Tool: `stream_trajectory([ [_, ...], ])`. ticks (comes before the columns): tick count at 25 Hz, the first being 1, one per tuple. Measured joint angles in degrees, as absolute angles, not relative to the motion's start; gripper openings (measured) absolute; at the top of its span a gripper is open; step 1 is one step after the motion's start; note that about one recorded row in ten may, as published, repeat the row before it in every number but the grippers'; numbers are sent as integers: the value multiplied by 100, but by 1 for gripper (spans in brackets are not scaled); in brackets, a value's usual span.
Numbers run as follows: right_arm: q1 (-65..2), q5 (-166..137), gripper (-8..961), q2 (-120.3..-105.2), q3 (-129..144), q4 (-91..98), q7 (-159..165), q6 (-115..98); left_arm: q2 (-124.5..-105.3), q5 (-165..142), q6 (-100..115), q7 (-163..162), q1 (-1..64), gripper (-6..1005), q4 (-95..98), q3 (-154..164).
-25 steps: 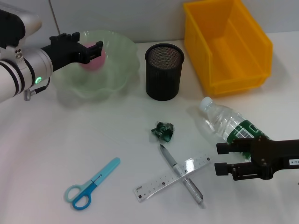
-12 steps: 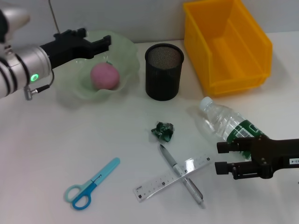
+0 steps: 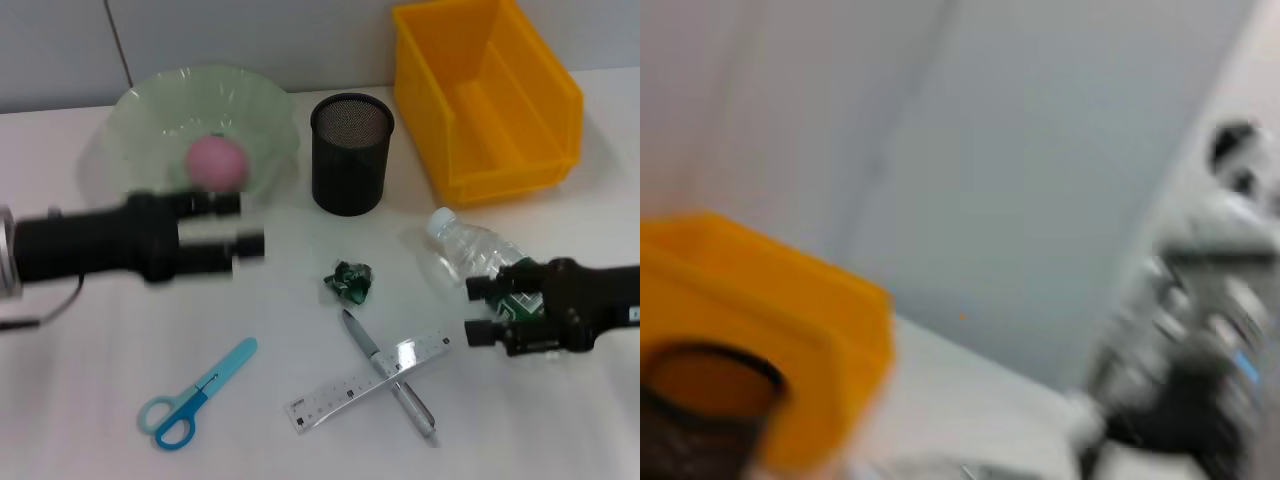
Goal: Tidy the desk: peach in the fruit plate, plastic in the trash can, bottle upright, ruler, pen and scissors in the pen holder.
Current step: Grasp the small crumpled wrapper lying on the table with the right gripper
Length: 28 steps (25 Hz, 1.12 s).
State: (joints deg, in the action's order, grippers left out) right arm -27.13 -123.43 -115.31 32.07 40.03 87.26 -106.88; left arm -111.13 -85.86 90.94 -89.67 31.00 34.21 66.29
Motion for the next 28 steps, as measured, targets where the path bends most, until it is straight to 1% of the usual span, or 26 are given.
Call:
stream_trajectory([
  [5,-3091,-12456,752,-11513,3358,4771,9332,-10739,-11291,-9232,9522,-8491,2915,812,3413,6627],
  [6,-3385,-12661,752,-11464,3518,4984,9660,-10668,-11359,-9324,9533,-8298,2816,811,3413,6623],
  [7,-3385,-12661,752,-11464,3518,4984,9660,-10668,-11359,-9324,9533,-8298,2816,811,3413,6623],
  [10,-3928,-13087,752,-11408,3857,5109,10071,-10439,-11393,-9350,9508,-8102,2678,811,3413,6570],
  [13,-4399,-13508,752,-11415,4290,5111,10314,-10076,-11358,-9355,9501,-8104,2592,811,3415,6443],
  [16,-4714,-13834,752,-11492,4816,5068,10486,-9673,-11332,-9356,9542,-8134,2525,811,3417,6219],
  [19,-4886,-13989,753,-11615,5215,5052,10598,-9349,-11334,-9357,9563,-8137,2463,811,3418,6057],
  [21,-4947,-14123,753,-11732,5508,5045,10646,-9032,-11348,-9357,9567,-8140,2440,810,3419,6028],
  [22,-4947,-14123,753,-11732,5508,5045,10646,-9032,-11353,-9356,9571,-8144,2437,810,3419,6027],
  [26,-4950,-14152,753,-11847,5968,4917,10650,-8585,-11369,-9358,9580,-8166,2435,810,3419,6023],
  [28,-4938,-14143,753,-11866,6001,4882,10629,-8496,-11374,-9360,9581,-8170,2438,810,3419,6021],
])
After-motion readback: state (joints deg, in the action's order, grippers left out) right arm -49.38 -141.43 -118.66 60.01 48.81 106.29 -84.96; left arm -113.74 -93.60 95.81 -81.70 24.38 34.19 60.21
